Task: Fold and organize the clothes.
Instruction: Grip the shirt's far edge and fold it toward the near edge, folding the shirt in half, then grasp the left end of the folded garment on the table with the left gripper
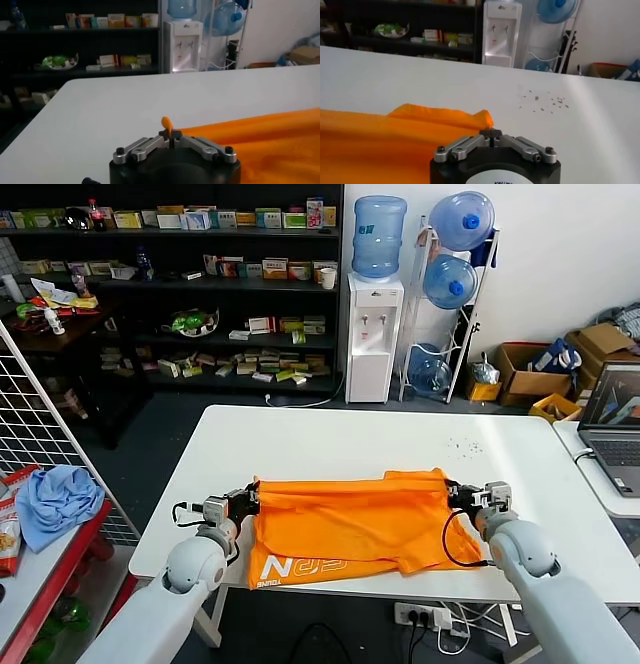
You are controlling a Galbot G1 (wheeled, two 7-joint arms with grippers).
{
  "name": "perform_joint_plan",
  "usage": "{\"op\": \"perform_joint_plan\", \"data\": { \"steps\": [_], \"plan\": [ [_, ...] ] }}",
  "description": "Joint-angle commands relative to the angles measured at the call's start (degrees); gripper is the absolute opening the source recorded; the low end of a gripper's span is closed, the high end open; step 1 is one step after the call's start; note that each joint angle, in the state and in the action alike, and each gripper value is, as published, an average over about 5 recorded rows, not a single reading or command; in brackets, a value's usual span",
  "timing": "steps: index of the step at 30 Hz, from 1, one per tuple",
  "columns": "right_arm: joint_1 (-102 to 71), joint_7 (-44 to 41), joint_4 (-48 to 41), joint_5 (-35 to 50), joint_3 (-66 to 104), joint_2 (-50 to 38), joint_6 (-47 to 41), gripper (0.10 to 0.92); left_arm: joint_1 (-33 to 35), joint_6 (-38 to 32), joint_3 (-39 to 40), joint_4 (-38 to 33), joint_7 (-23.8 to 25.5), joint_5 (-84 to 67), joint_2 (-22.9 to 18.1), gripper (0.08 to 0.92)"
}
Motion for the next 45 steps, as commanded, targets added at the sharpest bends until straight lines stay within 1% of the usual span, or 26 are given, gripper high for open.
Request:
{"op": "perform_joint_plan", "data": {
  "steps": [1,6,11,14,26,31,35,38,40,45],
  "plan": [
    [-16.6,2.9,13.5,-0.3,4.5,-3.9,-1.2,0.124,15.7,0.0,-2.5,-13.8,-0.9,1.6,3.8,0.096],
    [-18.0,2.5,12.9,-0.9,4.6,-3.8,-1.7,0.124,18.2,-0.6,-2.5,-13.6,-0.9,3.2,2.3,0.096],
    [-17.7,2.4,12.9,-1.4,4.2,-3.7,-3.1,0.13,18.4,-1.7,-2.6,-13.5,-1.2,3.6,1.2,0.096],
    [-17.1,2.6,13.0,-1.5,4.0,-3.7,-3.2,0.181,18.1,-2.3,-3.0,-13.7,-1.5,3.5,1.0,0.132],
    [-14.8,3.3,12.6,-0.7,2.4,-3.7,-3.7,0.527,18.0,-2.6,-4.2,-13.4,-2.7,1.0,0.5,0.473],
    [-15.0,3.4,13.0,-0.7,2.2,-3.7,-3.8,0.674,18.0,-0.7,-4.9,-14.6,-4.7,-5.6,0.8,0.621],
    [-15.5,3.4,13.2,-0.8,2.2,-3.5,-3.8,0.779,18.0,0.6,-5.3,-14.1,-6.7,-11.4,0.1,0.733],
    [-15.6,3.4,13.3,-0.7,2.3,-3.5,-3.8,0.816,17.9,1.2,-5.5,-13.3,-7.7,-13.9,-0.8,0.799],
    [-15.7,3.4,13.4,-0.7,2.4,-3.6,-3.8,0.821,17.7,1.3,-5.5,-12.3,-8.1,-15.0,-1.4,0.816],
    [-16.4,3.4,13.8,-0.7,2.6,-3.5,-4.0,0.823,17.1,1.2,-5.6,-10.0,-8.4,-16.4,-2.8,0.822]
  ]
}}
